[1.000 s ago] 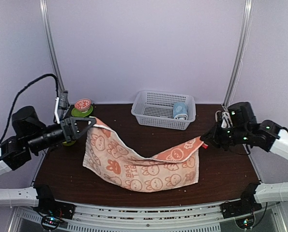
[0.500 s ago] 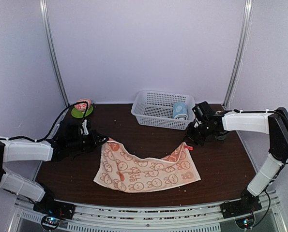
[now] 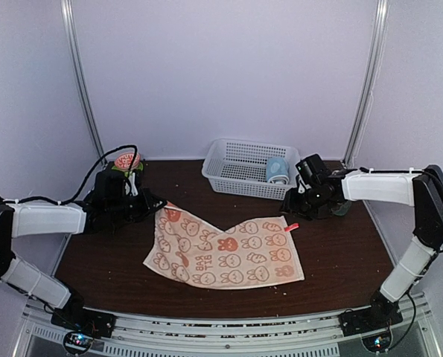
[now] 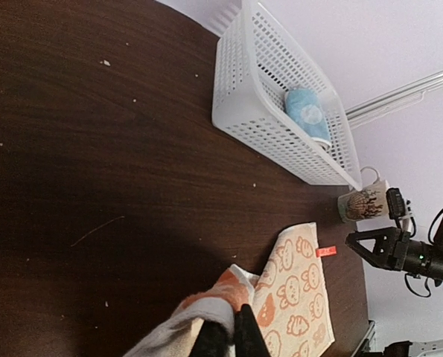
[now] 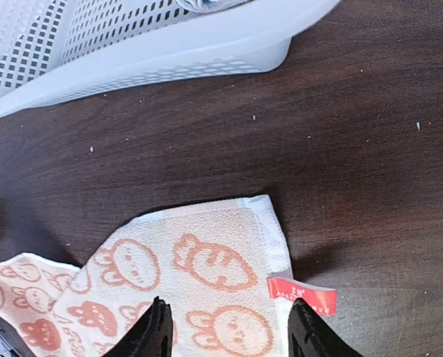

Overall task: Roll the towels
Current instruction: Move the bin to the corner of the board.

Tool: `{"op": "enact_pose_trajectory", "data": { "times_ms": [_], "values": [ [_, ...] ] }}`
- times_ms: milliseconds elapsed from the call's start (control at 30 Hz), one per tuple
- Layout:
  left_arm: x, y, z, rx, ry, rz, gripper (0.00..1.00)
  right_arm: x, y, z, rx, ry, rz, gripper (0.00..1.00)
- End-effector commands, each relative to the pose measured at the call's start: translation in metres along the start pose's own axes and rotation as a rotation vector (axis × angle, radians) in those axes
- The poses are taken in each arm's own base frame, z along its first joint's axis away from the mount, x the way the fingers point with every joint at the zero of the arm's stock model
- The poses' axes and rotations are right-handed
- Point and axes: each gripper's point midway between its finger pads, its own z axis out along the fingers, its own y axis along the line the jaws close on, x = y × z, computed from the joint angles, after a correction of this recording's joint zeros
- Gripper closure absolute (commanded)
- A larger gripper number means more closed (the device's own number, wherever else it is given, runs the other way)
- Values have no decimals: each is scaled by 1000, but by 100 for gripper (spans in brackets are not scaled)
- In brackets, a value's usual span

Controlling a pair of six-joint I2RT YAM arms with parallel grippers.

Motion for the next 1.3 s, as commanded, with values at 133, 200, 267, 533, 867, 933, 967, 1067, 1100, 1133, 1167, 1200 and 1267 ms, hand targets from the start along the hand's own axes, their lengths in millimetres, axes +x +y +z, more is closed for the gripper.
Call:
{"op": "enact_pose_trajectory", "data": {
  "times_ms": [133,200,267,533,867,933,967,1067,1100,1133,1167,1200,1267],
  "values": [
    [-13,21,3,-183,28,117,100,-14,1,32,22,-27,-70,46],
    [-17,28,1,-240,25,134,100,-13,-6,39,59,-14,-75,47],
    [-19,32,2,-272,33,151,100,-17,-12,44,116,-4,-82,48],
    [-24,37,15,-333,78,156,63,-20,-36,62,298,72,-116,53],
    [-30,39,-9,-463,104,263,24,-16,-37,68,292,100,-119,52],
    [-27,50,-4,-538,164,298,23,-16,-36,71,293,111,-126,52],
    [-25,58,1,-577,197,314,23,-16,-37,73,297,116,-127,52],
    [-24,72,16,-639,250,344,25,-14,-38,78,310,133,-135,53],
    [-26,76,21,-656,256,350,25,-13,-40,79,319,141,-138,53],
    [-28,79,27,-665,263,360,25,-12,-42,80,325,148,-142,54],
    [-28,82,32,-680,275,368,25,-10,-43,82,330,155,-145,55],
    [-30,84,38,-689,283,373,25,-7,-45,84,334,165,-148,56],
    [-34,86,47,-698,285,375,26,-4,-46,84,338,174,-155,58]
  ]
}}
